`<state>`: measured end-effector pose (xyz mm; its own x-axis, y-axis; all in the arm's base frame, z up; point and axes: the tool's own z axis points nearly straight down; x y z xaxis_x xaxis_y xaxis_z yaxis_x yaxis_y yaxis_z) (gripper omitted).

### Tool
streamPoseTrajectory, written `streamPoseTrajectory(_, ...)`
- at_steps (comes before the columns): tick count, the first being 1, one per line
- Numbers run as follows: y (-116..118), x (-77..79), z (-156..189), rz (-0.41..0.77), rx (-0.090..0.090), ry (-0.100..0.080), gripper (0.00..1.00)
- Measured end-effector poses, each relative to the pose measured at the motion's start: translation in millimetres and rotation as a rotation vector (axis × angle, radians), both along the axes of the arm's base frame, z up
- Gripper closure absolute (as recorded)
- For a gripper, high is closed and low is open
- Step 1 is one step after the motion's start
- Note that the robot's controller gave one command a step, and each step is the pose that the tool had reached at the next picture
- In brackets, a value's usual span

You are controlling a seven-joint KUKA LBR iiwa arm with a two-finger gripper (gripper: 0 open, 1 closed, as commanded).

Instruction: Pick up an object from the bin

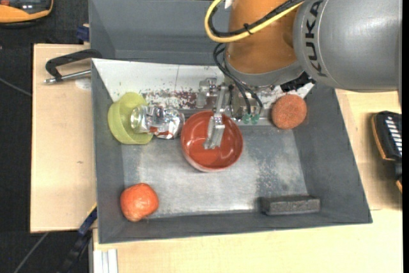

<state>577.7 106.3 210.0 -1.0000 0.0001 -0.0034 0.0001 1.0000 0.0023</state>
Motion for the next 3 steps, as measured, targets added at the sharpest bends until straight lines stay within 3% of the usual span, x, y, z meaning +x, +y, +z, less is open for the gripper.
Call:
streamPoseTrajectory(1, 0, 0.0, 0, 0.000, 0.000, 0.000, 1.00)
streamPoseTrajectory(2, 0, 0.0, 0, 0.000, 0.000, 0.000, 0.00)
streamPoseTrajectory(3, -89, 18.0, -70, 0.487, -0.003, 0.000, 0.00)
